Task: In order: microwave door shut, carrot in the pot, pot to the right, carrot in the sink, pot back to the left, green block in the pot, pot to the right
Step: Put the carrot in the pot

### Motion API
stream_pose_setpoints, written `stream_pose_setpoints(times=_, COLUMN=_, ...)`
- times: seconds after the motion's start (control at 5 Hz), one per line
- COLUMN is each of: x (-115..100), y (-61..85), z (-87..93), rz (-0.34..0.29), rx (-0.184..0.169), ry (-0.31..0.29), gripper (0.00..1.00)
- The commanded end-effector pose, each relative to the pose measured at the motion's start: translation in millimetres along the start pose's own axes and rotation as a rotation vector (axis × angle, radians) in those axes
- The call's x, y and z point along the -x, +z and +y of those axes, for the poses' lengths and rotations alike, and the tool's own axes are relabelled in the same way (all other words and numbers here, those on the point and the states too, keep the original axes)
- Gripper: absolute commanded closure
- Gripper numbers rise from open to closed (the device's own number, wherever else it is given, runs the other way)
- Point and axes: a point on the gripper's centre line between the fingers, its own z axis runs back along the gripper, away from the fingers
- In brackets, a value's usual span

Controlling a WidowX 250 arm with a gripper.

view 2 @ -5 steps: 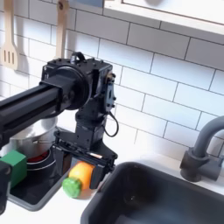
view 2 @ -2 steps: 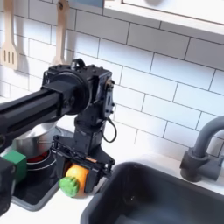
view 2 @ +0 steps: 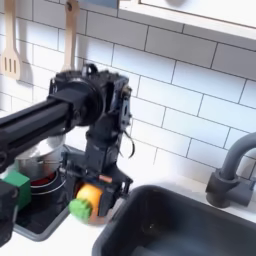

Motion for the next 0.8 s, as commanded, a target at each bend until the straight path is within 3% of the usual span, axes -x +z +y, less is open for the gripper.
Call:
stream_pose_setpoints(times=0.0, x=-10, y=43.2, z=8.4, rz=-0.063, rx=-0.021, ry=0.001, gripper=1.00)
stream_pose_setpoints(times=0.2, x=-8, y=58.7, z=18.3, rz=-0.083, rx=-0.048, ry=0.021, gripper=1.00)
stream_pose_setpoints(times=0.6, x=-12, y=64.6, z=61.1, rz=-0.094, rx=-0.080, ry=0.120, gripper=1.00)
